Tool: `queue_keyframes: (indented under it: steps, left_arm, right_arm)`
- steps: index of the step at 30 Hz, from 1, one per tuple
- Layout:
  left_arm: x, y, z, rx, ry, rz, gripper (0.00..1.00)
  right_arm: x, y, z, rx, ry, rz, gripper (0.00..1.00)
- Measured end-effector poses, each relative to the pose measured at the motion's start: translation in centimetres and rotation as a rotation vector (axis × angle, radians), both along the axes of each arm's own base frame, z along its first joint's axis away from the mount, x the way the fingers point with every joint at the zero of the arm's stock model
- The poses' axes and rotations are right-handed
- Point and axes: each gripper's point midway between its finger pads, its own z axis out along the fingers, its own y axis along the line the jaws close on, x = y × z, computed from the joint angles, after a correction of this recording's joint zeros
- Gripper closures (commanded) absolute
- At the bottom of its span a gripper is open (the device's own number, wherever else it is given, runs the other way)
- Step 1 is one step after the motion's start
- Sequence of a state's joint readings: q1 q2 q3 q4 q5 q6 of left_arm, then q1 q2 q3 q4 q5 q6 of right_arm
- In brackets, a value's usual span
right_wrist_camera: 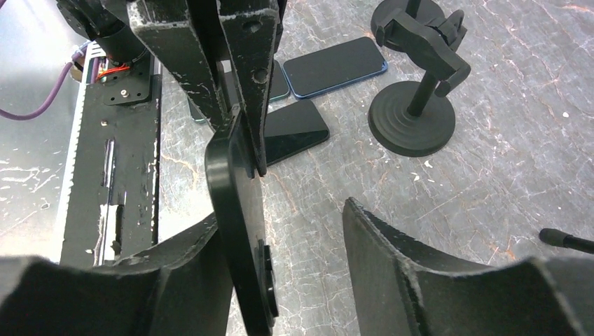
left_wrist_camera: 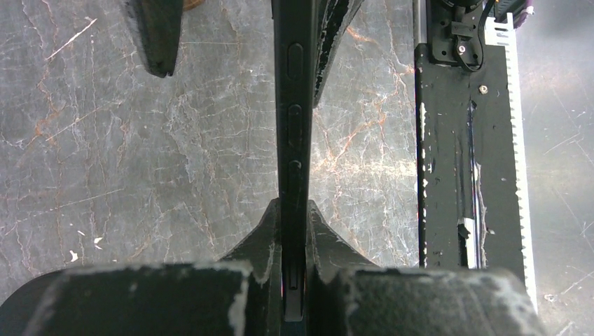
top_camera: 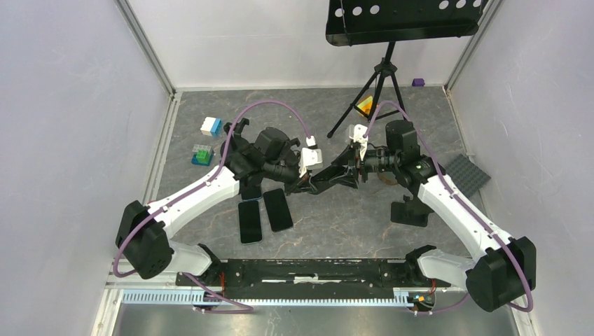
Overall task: Place the phone on the phone stand
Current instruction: Adjust the phone.
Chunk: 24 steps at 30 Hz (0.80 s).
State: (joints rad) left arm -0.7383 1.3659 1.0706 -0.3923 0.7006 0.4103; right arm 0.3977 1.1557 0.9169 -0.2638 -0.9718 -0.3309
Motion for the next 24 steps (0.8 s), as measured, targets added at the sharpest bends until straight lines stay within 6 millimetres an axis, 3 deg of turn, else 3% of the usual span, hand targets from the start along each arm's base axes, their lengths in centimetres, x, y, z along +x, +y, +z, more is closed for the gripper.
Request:
queue_keyframes:
  steps: [5,8,11,12,14,15,16,19,20,21,22,24]
  left_arm:
    - [-0.1,-0.1,-0.1,0.004,-0.001,-0.003,0.98]
    - [0.0,0.0,-0.1,0.008,-0.005,0.001,0.98]
    - [0.1,0.0,-0.1,0.011,-0.011,0.008,0.98]
    - [0.2,0.0,-0.1,0.011,-0.012,0.009,0.98]
    - [0.4,0.0,-0.2,0.016,-0.019,0.017,0.98]
    - [0.5,0.1,-0.2,0.020,-0.023,0.021,0.98]
    - [0.5,0.1,-0.2,0.020,-0.015,0.018,0.90]
    - [0.3,0.1,-0.3,0.020,-0.008,0.013,0.43]
    - [0.5,0.1,-0.2,0.019,-0.015,0.016,0.21]
    - [0.6,-0.1,-0.1,0.015,-0.023,0.018,0.09]
    - [0.8,-0.2,0.0,0.011,-0.040,0.017,0.01]
    - [1.0,-0.2,0.3,0.004,-0.049,0.033,0.00]
  right_arm:
    - [0.1,0.0,0.3,0.000,-0.006,0.002,0.39]
    - [0.1,0.0,0.4,0.002,-0.012,0.003,0.49]
    - [-0.3,0.2,0.5,0.005,-0.003,0.017,0.64]
    - [-0.4,0.2,0.5,0.005,-0.001,0.022,0.72]
    - [-0.7,0.3,0.4,0.005,0.011,0.034,0.98]
    - [-1.0,0.4,0.5,0.009,0.019,0.049,1.00]
    - [-1.1,0.4,0.5,0.007,0.008,0.062,1.00]
    - [-1.2,0.4,0.4,0.003,-0.005,0.070,1.00]
    - [-1.1,0.3,0.4,-0.001,0.000,0.061,1.00]
    - [-0.7,0.2,0.3,-0.011,-0.008,0.041,1.00]
    - [-0.2,0.0,0.1,-0.025,-0.015,0.015,1.00]
    - [0.6,-0.4,-0.3,-0.053,-0.032,-0.030,1.00]
